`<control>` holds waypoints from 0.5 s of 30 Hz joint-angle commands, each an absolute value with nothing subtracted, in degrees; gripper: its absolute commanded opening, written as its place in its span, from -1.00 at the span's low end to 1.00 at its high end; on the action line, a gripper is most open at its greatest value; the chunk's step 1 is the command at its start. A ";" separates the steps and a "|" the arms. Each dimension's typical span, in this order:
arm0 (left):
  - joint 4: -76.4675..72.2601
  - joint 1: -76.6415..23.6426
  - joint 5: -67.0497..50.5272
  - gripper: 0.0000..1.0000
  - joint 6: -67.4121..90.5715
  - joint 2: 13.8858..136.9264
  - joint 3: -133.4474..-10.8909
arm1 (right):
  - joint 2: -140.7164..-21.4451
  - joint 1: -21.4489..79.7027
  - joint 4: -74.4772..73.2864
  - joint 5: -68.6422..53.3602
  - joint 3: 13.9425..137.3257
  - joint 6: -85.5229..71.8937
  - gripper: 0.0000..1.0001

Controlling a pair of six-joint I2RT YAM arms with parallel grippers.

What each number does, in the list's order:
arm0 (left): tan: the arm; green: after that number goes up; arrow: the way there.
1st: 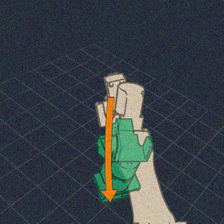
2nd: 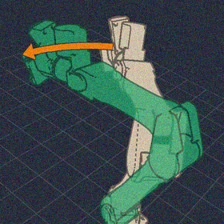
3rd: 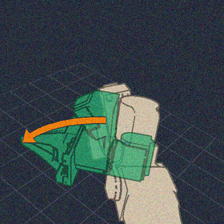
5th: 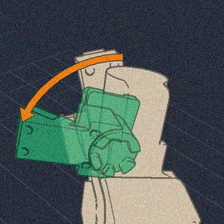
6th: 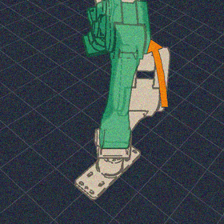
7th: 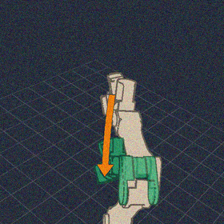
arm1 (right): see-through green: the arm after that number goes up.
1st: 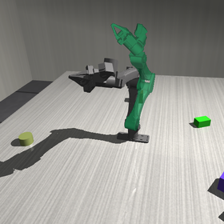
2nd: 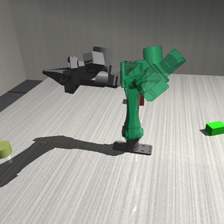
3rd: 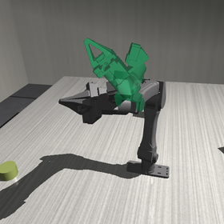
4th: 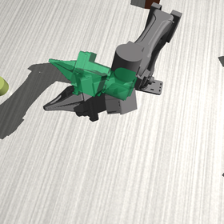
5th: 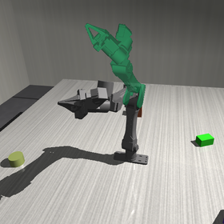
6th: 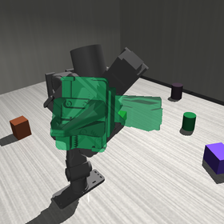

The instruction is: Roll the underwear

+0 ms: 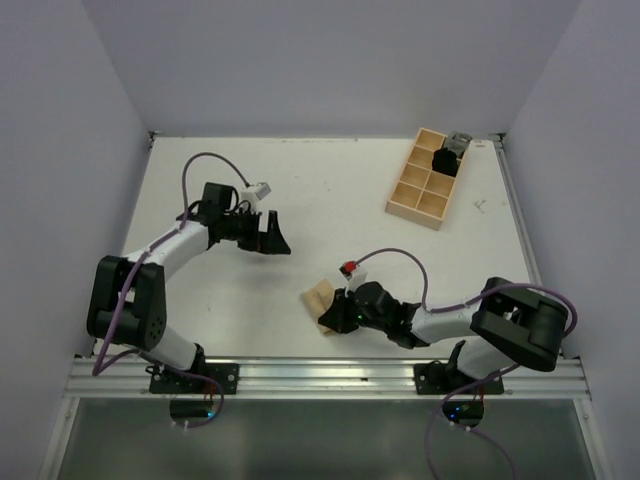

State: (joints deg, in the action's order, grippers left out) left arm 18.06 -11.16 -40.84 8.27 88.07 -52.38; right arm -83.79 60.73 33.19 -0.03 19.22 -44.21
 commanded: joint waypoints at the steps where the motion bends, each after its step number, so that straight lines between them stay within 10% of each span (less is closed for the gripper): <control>1: 21.09 -14.39 -40.79 1.00 5.37 87.63 -50.81 | -86.65 59.59 29.97 0.26 17.23 -45.00 -1.00; 15: 21.62 -23.12 -44.55 1.00 -0.88 90.61 -49.04 | -89.21 57.04 38.23 -4.39 13.28 -50.45 -1.00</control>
